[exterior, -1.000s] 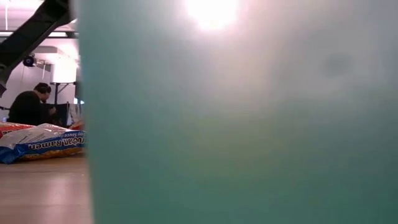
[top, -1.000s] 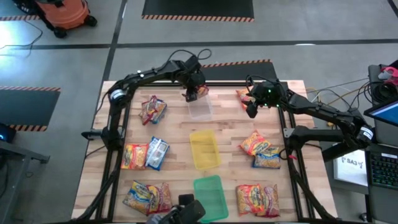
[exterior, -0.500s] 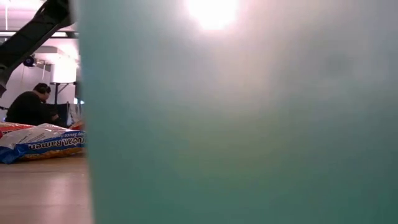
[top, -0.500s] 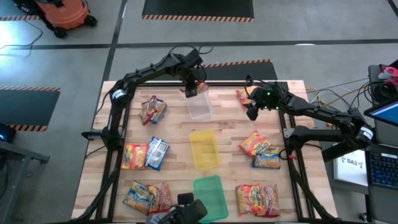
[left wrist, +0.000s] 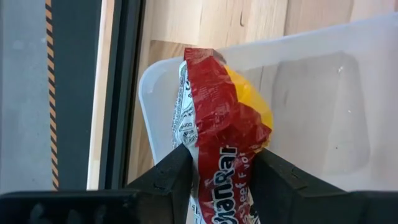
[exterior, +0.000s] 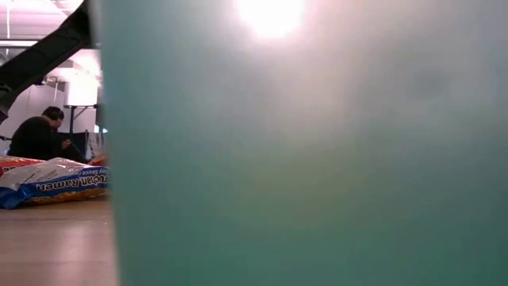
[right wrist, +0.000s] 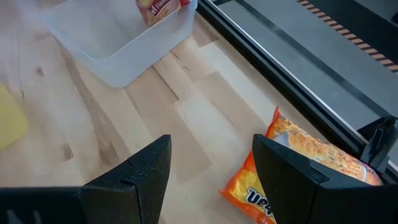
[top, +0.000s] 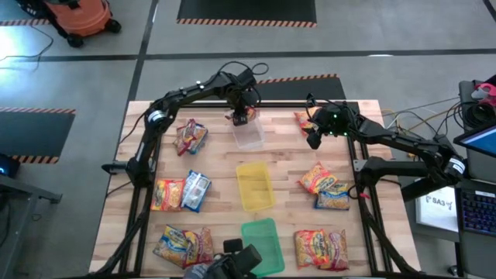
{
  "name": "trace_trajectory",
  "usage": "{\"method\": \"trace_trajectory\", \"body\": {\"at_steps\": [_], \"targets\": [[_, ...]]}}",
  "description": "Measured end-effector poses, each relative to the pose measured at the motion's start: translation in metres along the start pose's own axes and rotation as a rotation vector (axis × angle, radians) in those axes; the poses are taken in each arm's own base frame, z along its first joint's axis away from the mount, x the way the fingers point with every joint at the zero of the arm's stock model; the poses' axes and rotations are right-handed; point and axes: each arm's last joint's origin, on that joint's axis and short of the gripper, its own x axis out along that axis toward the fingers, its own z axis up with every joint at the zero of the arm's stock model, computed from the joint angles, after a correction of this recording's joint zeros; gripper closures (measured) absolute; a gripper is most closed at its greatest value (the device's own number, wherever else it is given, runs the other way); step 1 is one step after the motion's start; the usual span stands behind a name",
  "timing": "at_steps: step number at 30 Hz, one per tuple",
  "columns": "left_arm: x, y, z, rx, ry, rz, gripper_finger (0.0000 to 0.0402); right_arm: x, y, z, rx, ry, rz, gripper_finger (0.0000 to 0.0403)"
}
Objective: Sort Maruchan noodles
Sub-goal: Put the red noodle pack into the transparent bin
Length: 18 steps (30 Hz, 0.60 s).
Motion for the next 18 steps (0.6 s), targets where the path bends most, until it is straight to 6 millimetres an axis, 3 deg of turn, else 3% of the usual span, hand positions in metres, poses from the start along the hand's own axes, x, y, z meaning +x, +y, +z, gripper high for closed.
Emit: {"method": "trace_trajectory", "body": {"at_steps": [5,12,18], "targets": [[-0.005,0.002,0.002,-0.022,-0.006,0.013,0.0255,0.0,0.0,0.0,0.0,0.0,0.0,0.0188],[-0.031,0.014,0.011,-0.04,-0.066,0.091,0.0213,0.0,0.0,0.0,0.001,0.003,0.0,0.0188],[-0.044,0.025,0.012,-0.083,-0.073,0.171,0.0203,0.0,0.0,-0.001,0.0,0.008,0.001,0.0188]]}}
